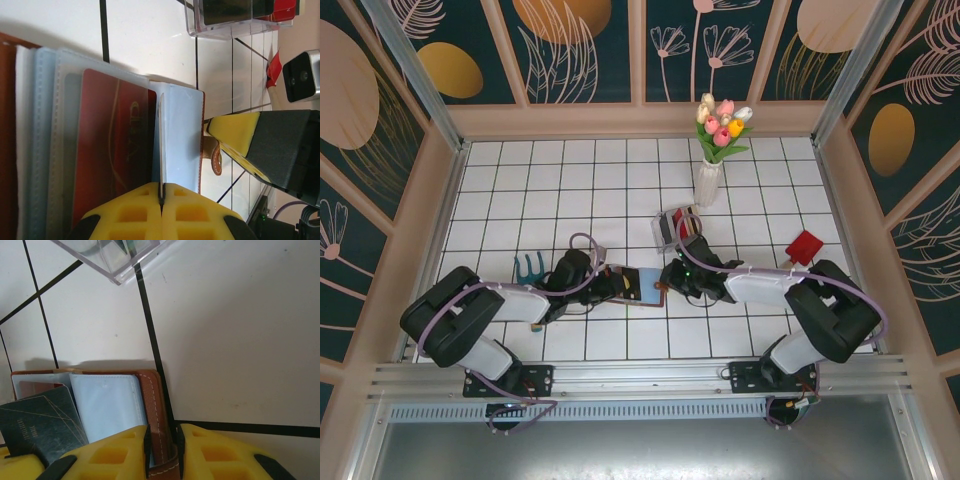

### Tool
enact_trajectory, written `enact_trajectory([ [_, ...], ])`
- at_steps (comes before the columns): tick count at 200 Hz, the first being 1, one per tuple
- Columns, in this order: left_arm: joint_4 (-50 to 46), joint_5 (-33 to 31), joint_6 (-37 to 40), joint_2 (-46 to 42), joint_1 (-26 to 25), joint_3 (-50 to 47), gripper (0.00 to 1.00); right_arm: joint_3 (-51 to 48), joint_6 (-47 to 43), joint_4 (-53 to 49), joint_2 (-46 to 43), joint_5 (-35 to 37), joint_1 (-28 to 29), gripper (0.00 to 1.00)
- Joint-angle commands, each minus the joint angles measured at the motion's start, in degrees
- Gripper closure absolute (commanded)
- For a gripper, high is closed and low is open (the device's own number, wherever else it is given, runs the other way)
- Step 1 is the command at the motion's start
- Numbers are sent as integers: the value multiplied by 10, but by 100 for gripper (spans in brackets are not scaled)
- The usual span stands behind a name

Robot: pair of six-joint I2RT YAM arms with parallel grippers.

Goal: Put the credit cards into the card holder

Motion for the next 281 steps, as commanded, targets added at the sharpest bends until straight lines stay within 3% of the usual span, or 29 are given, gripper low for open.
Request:
enact_trajectory([
  [1,-33,5,7,-1,-5,5,93,1,9,6,10,-5,8,76],
  [106,-47,3,38,27,-9,41,89,5,11,17,27,-10,12,77],
  [174,-139,-50,76,-47,-10,44,89,17,4,5,34,-6,12,77],
  [281,-85,-28,60,-6,-9,50,89,20,2,5,42,-6,12,78],
])
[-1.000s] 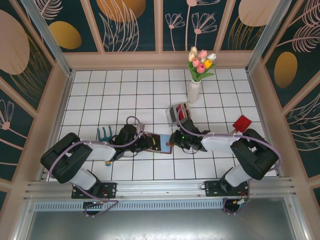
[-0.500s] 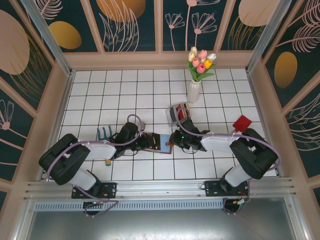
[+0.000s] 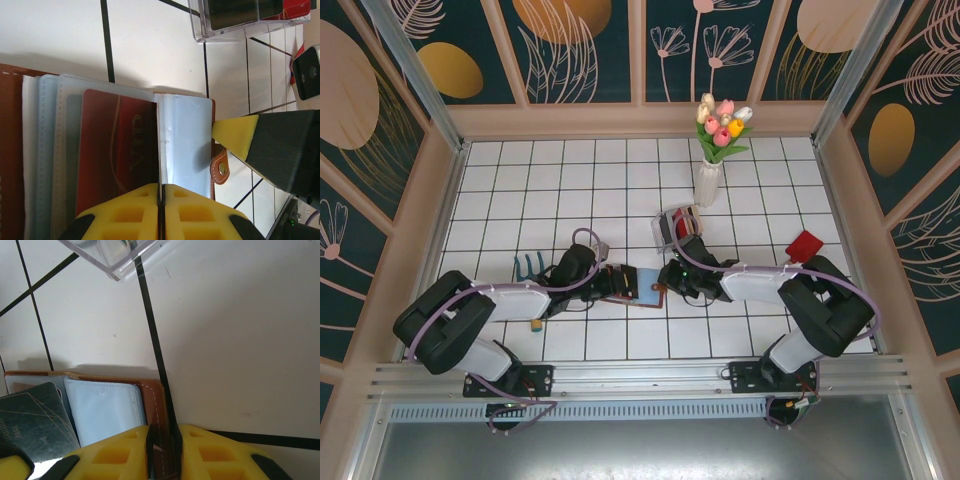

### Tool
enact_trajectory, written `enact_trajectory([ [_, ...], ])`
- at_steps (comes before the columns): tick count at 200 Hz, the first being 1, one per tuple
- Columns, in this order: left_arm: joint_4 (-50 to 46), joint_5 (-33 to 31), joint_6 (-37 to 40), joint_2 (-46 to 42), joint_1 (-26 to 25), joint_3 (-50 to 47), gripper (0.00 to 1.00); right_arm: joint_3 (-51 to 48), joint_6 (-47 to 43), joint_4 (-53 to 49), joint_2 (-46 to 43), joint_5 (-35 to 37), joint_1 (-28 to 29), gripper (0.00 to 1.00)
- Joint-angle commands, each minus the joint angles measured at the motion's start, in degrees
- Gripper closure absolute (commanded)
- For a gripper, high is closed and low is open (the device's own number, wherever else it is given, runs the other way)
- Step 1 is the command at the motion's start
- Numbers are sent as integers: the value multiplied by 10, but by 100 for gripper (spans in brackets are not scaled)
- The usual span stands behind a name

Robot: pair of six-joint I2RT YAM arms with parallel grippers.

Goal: Put the credit cards into the card holder

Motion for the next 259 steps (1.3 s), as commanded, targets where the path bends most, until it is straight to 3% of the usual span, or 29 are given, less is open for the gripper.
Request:
enact_trajectory([
  [1,22,9,0,21,-3,9,89,10,0,-3,18,-6,6,77],
  [77,16,47,12,52,-9,18,87,14,0,-1,27,-11,6,77],
  [123,77,70,-49,47,-9,-3,87,15,2,-6,30,-7,6,78],
  [188,70,70,-64,66,-9,13,83,15,4,-10,30,-5,7,78],
  [259,131,60,-113,87,-16,16,90,8,18,1,27,-9,9,78],
])
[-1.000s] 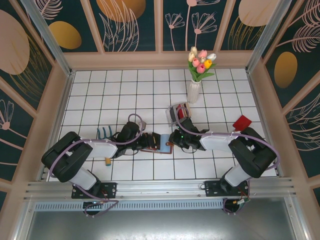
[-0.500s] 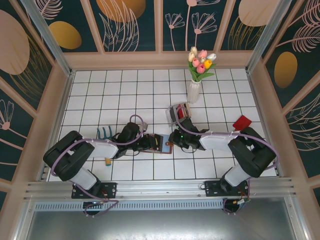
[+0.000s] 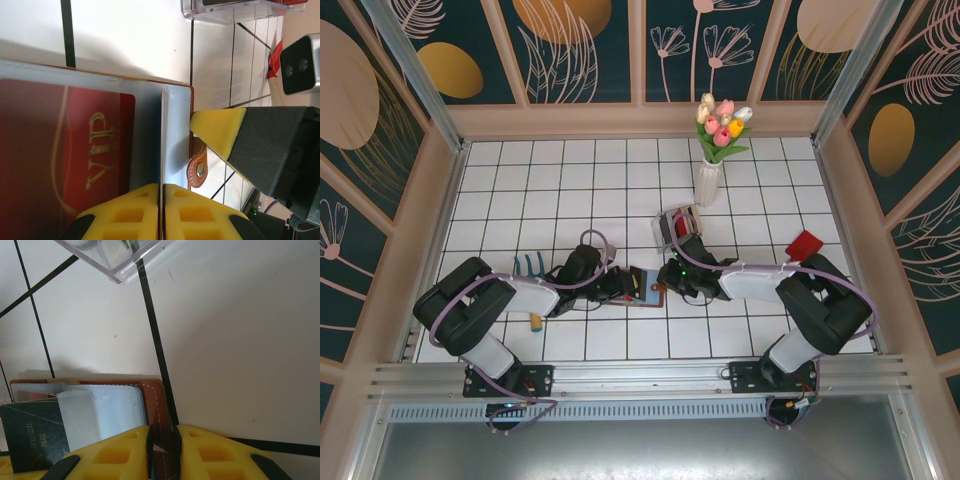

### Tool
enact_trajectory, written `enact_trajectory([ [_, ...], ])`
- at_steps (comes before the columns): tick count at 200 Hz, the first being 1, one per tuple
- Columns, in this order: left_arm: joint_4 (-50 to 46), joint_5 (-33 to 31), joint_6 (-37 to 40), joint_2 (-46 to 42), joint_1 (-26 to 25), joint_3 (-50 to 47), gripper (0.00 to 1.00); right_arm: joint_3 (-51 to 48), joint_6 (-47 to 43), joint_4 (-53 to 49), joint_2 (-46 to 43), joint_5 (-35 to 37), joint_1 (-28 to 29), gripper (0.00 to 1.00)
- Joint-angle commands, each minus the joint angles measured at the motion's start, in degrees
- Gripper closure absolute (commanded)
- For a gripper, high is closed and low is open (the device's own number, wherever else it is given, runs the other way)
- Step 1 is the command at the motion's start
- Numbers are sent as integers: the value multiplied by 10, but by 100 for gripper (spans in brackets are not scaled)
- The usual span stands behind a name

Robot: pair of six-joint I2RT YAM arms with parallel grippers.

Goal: Put the credit cards into the card holder

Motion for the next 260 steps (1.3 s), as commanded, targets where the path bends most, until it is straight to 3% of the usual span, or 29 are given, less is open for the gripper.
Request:
enact_trajectory([
  [1,39,-3,-25,14,-7,9,90,0,16,4,19,-9,9,78],
  [55,47,14,-25,29,-18,11,91,-2,18,-3,18,-5,10,78],
  [95,-73,-31,39,-15,-18,30,82,3,13,-18,15,5,10,78],
  [106,-98,-39,52,-22,-18,35,75,3,12,-19,16,5,10,78],
  [144,-132,-56,69,-38,-17,43,66,10,7,-27,18,6,10,78],
  [179,-161,-75,87,-42,-18,51,72,14,7,-32,19,6,10,78],
  [228,-178,-67,115,-38,-17,58,90,22,-1,-33,24,-2,11,78],
  [260,-197,-45,129,-36,-17,56,92,23,1,-33,28,0,11,78],
])
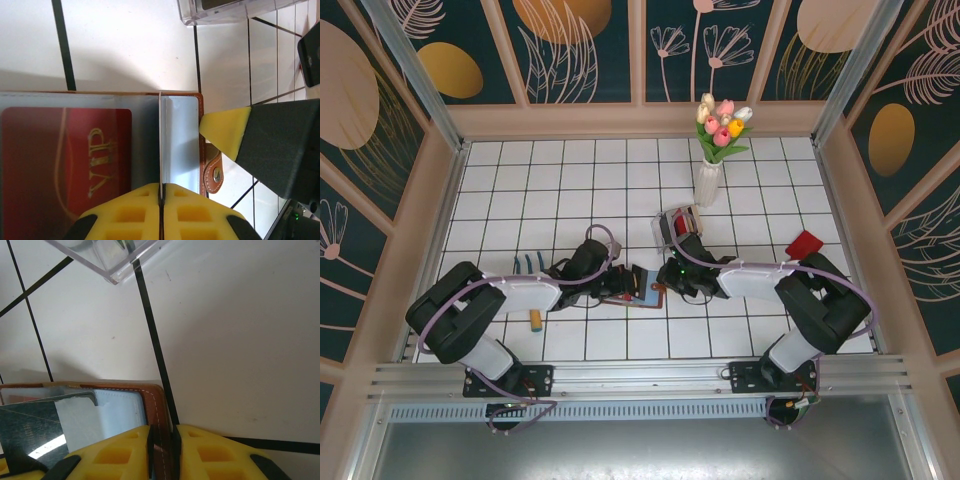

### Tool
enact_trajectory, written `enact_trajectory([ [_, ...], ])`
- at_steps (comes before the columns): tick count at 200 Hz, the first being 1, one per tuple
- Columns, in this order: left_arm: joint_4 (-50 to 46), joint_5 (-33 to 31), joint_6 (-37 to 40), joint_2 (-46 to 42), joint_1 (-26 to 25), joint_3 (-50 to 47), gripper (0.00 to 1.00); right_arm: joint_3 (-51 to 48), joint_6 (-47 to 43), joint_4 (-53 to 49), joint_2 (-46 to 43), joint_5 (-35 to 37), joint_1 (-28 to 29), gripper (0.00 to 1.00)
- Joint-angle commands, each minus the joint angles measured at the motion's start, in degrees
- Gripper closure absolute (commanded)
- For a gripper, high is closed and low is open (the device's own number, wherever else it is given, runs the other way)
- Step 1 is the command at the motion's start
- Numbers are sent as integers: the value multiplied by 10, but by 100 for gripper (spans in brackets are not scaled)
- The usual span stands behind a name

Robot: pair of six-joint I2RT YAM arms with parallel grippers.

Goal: Put the credit cards into the card holder

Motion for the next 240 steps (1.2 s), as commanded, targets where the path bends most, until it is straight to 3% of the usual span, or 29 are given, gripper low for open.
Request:
enact_trajectory([
  [1,-46,13,25,-3,-2,0,92,8,-7,-11,22,-2,9,78],
  [29,-42,31,14,7,-3,-10,92,8,-5,-10,29,-1,9,78],
  [62,29,61,-25,26,-3,-27,89,10,-5,-6,36,-4,11,78],
  [127,92,52,-78,38,-2,-32,84,6,3,-12,37,3,17,79],
  [176,77,36,-78,26,-2,-39,79,0,13,-27,33,13,19,79],
  [204,21,2,-52,-9,-2,-35,65,-3,12,-28,28,12,19,79],
  [225,-11,-10,-37,-19,-3,-24,65,-2,10,-25,28,9,19,79],
  [240,-6,-3,-36,-15,-2,-22,70,-1,10,-21,31,5,19,79],
])
